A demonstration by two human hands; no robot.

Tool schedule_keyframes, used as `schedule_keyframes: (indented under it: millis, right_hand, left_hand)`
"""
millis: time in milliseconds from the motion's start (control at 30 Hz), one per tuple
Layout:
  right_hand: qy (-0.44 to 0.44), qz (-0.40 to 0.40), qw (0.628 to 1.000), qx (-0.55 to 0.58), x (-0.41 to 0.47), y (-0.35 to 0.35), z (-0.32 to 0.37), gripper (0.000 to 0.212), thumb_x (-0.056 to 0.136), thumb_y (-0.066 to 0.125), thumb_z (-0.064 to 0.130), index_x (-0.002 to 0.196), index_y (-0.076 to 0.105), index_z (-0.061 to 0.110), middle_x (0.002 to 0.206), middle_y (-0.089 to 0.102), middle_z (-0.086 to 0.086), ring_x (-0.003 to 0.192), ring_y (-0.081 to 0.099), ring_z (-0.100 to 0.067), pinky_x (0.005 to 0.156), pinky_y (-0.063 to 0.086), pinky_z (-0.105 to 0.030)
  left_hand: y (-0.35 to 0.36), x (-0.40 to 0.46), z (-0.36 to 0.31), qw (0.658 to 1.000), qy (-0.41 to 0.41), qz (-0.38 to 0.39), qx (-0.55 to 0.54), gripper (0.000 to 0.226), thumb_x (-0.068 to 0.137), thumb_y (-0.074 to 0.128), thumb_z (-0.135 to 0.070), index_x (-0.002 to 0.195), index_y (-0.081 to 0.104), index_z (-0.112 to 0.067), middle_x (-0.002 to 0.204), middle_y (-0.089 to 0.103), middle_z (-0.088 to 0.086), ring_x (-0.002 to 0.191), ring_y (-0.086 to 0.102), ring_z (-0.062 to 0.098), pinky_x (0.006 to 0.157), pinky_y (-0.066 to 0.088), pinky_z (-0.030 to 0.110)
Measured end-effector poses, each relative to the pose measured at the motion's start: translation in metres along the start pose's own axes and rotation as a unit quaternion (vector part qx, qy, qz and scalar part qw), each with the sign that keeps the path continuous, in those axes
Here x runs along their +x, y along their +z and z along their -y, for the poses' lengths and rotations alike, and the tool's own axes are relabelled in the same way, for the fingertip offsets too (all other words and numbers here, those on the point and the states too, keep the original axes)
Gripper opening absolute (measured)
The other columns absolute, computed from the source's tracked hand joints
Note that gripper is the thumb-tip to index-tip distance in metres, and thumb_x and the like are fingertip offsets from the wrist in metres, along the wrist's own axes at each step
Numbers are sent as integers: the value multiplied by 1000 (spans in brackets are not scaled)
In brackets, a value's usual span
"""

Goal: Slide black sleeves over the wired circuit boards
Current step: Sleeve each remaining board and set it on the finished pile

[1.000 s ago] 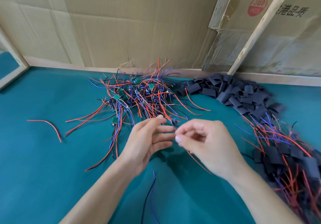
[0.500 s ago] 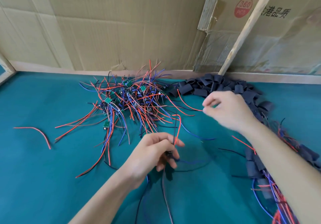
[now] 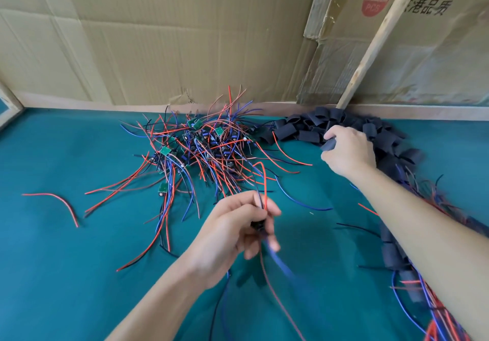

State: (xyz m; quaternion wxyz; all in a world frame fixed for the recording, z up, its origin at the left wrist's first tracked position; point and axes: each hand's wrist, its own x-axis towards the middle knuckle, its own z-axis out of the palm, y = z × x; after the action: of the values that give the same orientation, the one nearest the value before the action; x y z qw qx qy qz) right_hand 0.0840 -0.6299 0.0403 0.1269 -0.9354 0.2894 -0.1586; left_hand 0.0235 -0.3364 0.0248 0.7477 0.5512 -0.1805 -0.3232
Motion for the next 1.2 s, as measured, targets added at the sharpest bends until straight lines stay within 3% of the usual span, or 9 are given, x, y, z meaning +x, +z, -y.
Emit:
schedule_keyframes:
  millis: [67, 133, 200, 267, 467, 633, 867, 1067, 1200]
  right_hand:
    - [36, 17, 990, 136, -7, -13, 3, 29, 78, 77, 10, 102, 73, 28, 114, 71, -10, 106, 65, -38, 86, 56, -39]
    - [39, 48, 967, 247, -26, -28, 10, 24, 73, 80, 10, 88, 74, 28, 90, 76, -4, 86, 73, -30, 73, 62, -40]
    - [10, 84, 944, 318, -58, -39, 20, 20, 69, 80, 11, 81, 74, 26, 67, 73, 3, 61, 71, -19, 51, 55, -30]
    - [-22, 118, 921, 371, -96, -42, 30, 18, 62, 77, 16, 78, 76, 24, 60, 68, 5, 51, 65, -13, 44, 46, -24]
    - [-14, 194, 828, 525, -168, -25, 47, 24, 59, 70, 7, 78, 71, 22, 67, 57, 8, 50, 56, -17, 44, 40, -22]
    - [22, 180, 749, 637, -178, -21, 43, 26, 65, 71, 0, 80, 70, 21, 78, 58, 0, 53, 54, -20, 47, 42, -25]
    - [-15, 192, 742, 642, -181, -16, 35, 27, 69, 77, 5, 87, 74, 25, 83, 65, 4, 69, 59, -13, 60, 49, -22]
    - [72, 139, 703, 693, -185, -11, 37, 41, 63, 79, 2, 101, 65, 11, 84, 66, -4, 62, 59, -19, 61, 52, -27]
    - [84, 177, 700, 687, -184, -13, 38, 37, 65, 84, 9, 100, 73, 11, 94, 71, -9, 65, 61, -25, 66, 53, -33]
  left_hand:
    - [-2, 0, -3, 1000, -5, 7, -12, 21, 80, 51, -16, 83, 72, -19, 68, 56, 3, 43, 49, 16, 49, 15, 29]
    - [-2, -1, -4, 1000, -5, 4, 2, 23, 80, 50, -18, 83, 73, -19, 66, 55, 2, 40, 40, 13, 45, 15, 26]
    - [2, -2, -4, 999, -6, -12, 44, 21, 85, 53, -19, 86, 74, -18, 66, 55, 2, 40, 38, 12, 43, 17, 22]
    - [4, -1, 0, 994, -7, -42, 96, 19, 99, 55, -19, 92, 73, -13, 64, 53, 2, 41, 38, 11, 40, 24, 16]
    - [4, 0, 14, 967, 29, -60, 245, 27, 106, 50, -23, 87, 61, -6, 62, 53, -2, 48, 40, 13, 46, 30, 20]
    - [-2, 2, 22, 943, 62, -72, 319, 21, 105, 51, -29, 85, 55, -27, 77, 68, -6, 55, 48, 10, 56, 37, 23]
    - [1, 0, 17, 956, 57, -44, 285, 17, 107, 47, -17, 98, 61, -21, 88, 75, -4, 51, 46, 11, 51, 35, 17]
    - [7, -1, 21, 974, 62, -65, 209, 14, 107, 48, -12, 103, 62, -9, 86, 75, 0, 48, 36, 19, 44, 35, 21]
    - [8, -2, 21, 973, 76, -64, 207, 17, 107, 48, -11, 99, 63, -12, 79, 71, -6, 46, 37, 13, 45, 35, 18]
